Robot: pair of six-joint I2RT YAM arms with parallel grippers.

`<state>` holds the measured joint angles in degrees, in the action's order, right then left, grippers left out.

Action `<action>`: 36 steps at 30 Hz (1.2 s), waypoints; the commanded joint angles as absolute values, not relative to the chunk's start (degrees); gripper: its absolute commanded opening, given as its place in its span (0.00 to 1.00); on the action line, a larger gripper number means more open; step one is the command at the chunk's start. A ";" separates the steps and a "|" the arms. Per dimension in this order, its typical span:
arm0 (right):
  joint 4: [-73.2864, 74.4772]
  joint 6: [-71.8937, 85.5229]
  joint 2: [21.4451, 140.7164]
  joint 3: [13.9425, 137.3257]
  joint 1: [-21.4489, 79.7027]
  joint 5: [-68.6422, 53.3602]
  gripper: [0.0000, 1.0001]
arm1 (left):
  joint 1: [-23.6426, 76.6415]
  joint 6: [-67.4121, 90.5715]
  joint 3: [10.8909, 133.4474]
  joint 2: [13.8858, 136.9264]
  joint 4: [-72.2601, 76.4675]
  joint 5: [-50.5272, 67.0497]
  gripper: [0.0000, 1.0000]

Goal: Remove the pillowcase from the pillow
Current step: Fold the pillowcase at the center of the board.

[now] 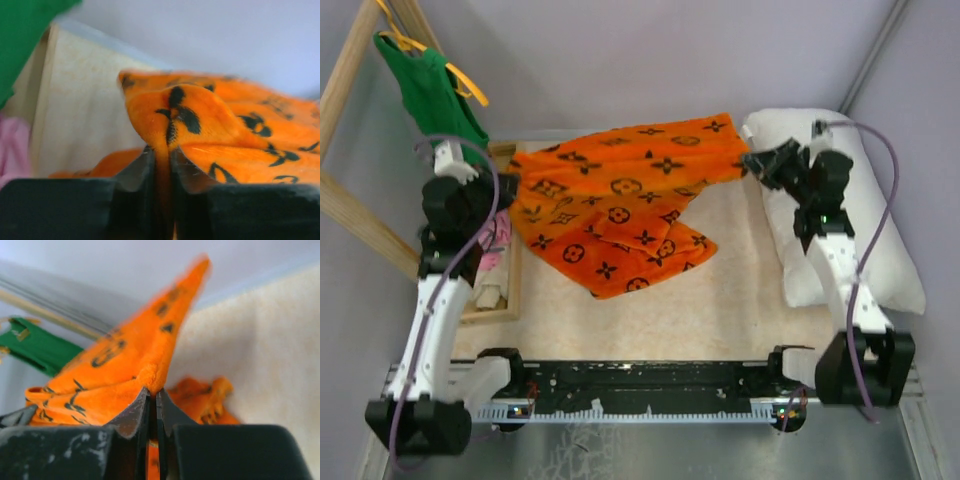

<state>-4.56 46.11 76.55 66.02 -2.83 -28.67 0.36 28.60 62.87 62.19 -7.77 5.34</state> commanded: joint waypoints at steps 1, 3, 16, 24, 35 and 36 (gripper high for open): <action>-7.98 43.50 60.84 40.04 -0.81 -23.00 0.18 | -0.30 32.74 40.94 48.86 -14.02 9.89 0.41; -5.83 39.04 53.37 30.17 4.02 -16.64 0.52 | -0.21 34.96 32.68 44.22 -17.07 12.22 0.78; 2.93 30.88 66.81 44.69 7.64 -3.58 0.99 | -0.26 30.05 42.86 57.25 -20.70 5.93 1.00; 0.14 29.34 84.81 48.20 7.74 -2.61 0.71 | -0.21 22.93 47.27 67.36 -21.89 8.66 0.95; 2.91 25.81 89.27 46.14 9.46 0.88 0.64 | 0.00 19.02 51.14 75.25 -26.01 8.97 0.90; 3.37 25.51 89.37 46.14 9.57 1.14 0.64 | 0.00 18.60 51.82 75.52 -26.35 8.42 0.90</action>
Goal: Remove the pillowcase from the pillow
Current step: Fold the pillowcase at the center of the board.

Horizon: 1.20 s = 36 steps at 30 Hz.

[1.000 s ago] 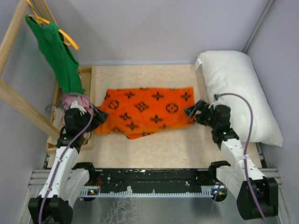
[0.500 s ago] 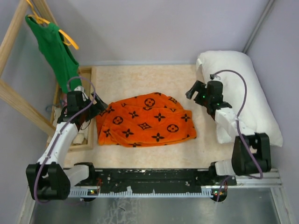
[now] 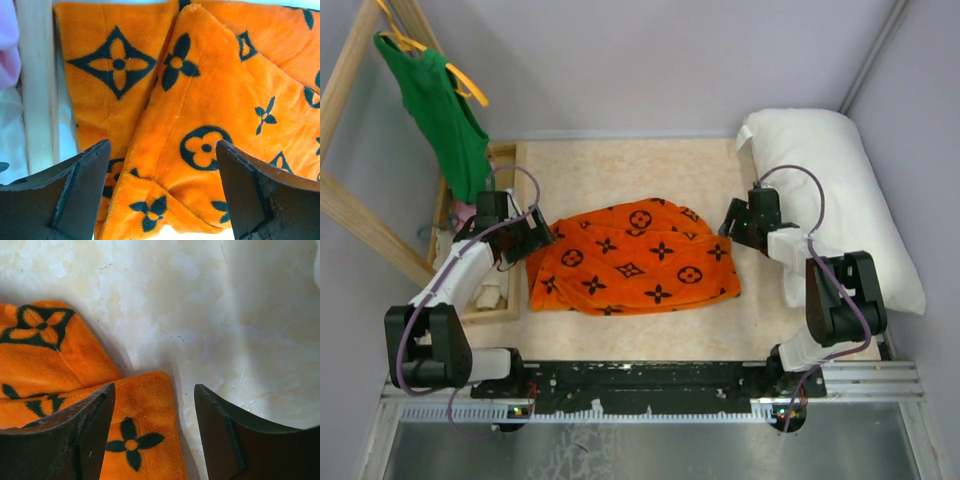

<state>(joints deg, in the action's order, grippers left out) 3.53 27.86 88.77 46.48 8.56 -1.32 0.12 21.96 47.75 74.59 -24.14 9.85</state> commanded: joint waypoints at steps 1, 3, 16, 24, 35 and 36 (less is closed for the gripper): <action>3.61 25.18 89.37 46.02 9.63 1.36 0.64 | 0.00 18.22 52.52 75.80 -26.56 7.90 0.90; 3.74 24.70 89.78 46.03 9.81 1.74 0.62 | 0.00 17.65 54.00 76.70 -26.81 7.52 0.90; 5.07 26.10 99.03 49.05 12.33 -2.79 0.61 | 0.00 16.19 61.35 84.38 -28.90 7.81 0.90; 4.71 30.26 97.96 45.36 12.39 -10.66 0.43 | 0.01 15.64 63.61 85.46 -29.97 6.96 0.90; 4.58 33.13 84.30 36.60 8.38 -8.16 0.96 | 0.04 15.01 63.02 86.74 -29.65 7.70 0.90; 2.29 33.90 83.46 35.11 7.05 -10.49 0.96 | 0.05 14.95 62.95 86.75 -29.56 7.70 0.90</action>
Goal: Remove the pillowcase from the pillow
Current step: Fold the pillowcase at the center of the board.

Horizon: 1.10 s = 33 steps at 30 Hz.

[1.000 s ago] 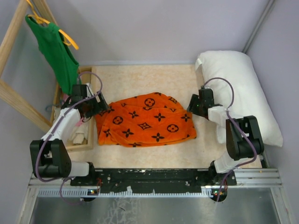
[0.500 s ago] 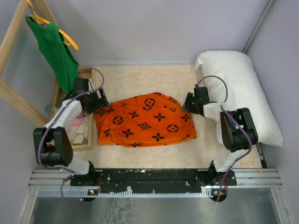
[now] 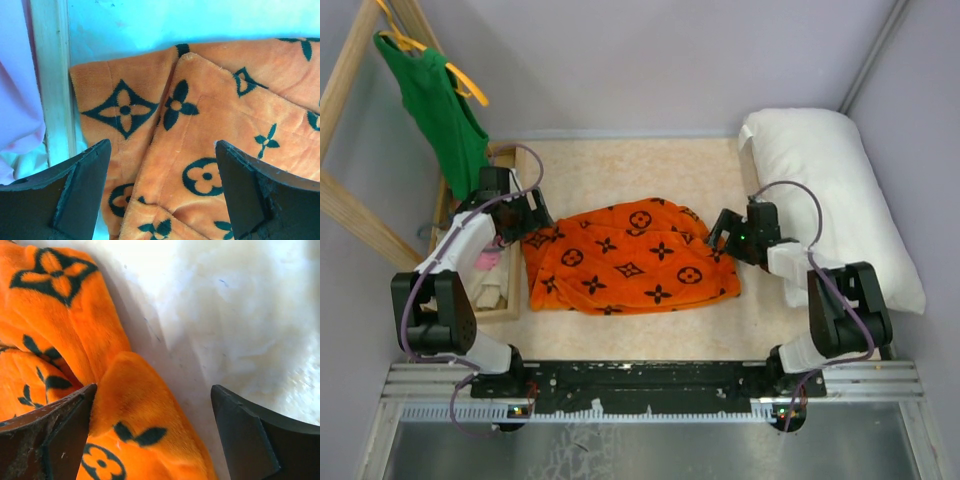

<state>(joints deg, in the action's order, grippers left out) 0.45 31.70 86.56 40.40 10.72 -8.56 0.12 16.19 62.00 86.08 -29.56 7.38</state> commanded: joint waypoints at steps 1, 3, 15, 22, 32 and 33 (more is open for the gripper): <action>0.16 34.76 83.03 33.69 5.79 -13.09 0.94 | 0.03 14.80 62.91 86.91 -29.41 7.73 0.90; -4.38 35.70 83.62 31.92 4.55 -18.10 0.92 | 0.00 14.55 63.01 87.20 -29.35 7.76 0.90; -19.50 37.80 84.23 27.58 4.66 -32.39 0.89 | 0.00 14.28 62.60 87.80 -29.11 8.02 0.90; -20.11 37.18 78.53 25.75 4.48 -30.67 0.99 | 0.00 13.85 62.86 88.08 -29.09 8.00 0.90; -22.87 35.43 75.33 24.67 4.31 -32.80 0.88 | 0.00 13.71 62.64 88.39 -28.82 7.90 0.90; -23.38 35.46 75.37 24.49 4.31 -32.68 0.86 | 0.00 13.69 62.64 88.47 -28.80 7.91 0.90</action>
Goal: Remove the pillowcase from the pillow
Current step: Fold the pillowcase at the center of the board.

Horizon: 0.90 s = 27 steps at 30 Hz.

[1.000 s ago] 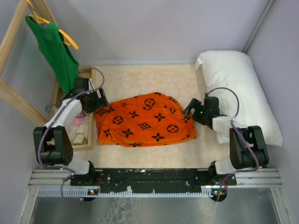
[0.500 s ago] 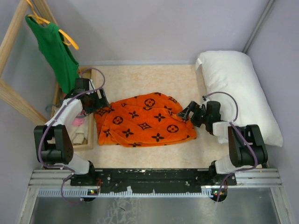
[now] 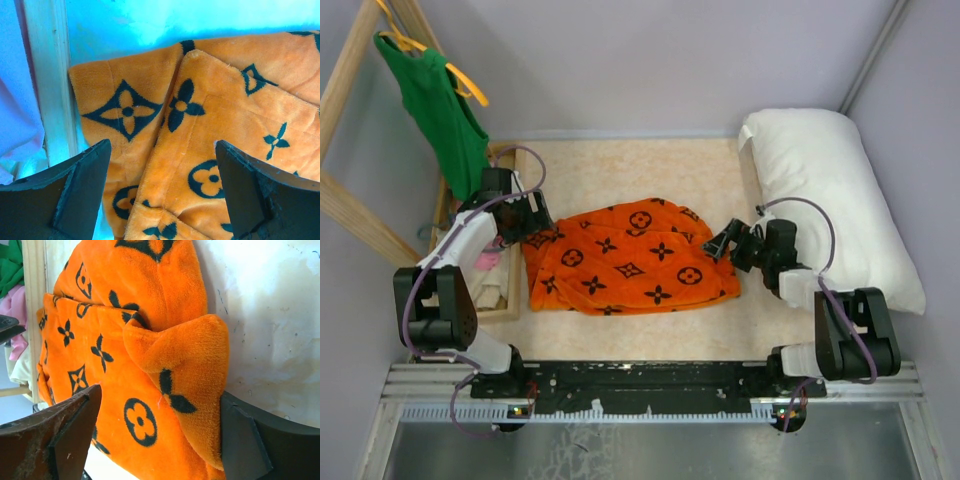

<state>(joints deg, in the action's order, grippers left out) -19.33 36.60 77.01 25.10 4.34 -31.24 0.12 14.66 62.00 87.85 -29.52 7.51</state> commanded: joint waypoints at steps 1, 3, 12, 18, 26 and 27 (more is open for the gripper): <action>-23.72 35.50 75.45 24.37 4.31 -32.51 0.83 | 0.00 13.63 62.74 88.57 -28.83 7.84 0.90; -24.27 35.53 75.81 24.43 4.28 -32.33 0.77 | 0.00 13.54 62.97 88.79 -28.83 7.82 0.90; -22.90 33.90 76.05 26.50 4.22 -30.34 0.52 | 0.15 13.79 63.32 90.29 -28.43 7.27 0.89; -21.52 33.09 76.09 28.28 4.24 -29.23 0.08 | 1.18 13.34 63.78 91.31 -28.65 4.75 0.89; -9.29 33.09 69.94 33.76 4.22 -18.45 0.00 | 3.02 16.45 67.81 95.68 -27.08 5.27 0.89; -7.58 32.82 68.43 34.37 4.26 -15.18 0.00 | 3.34 16.99 68.37 96.41 -26.50 5.51 0.89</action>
<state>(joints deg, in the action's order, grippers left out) -13.08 34.00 75.26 29.61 4.34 -25.30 1.98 15.05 65.14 94.08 -28.73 5.45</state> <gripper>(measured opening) 0.015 0.893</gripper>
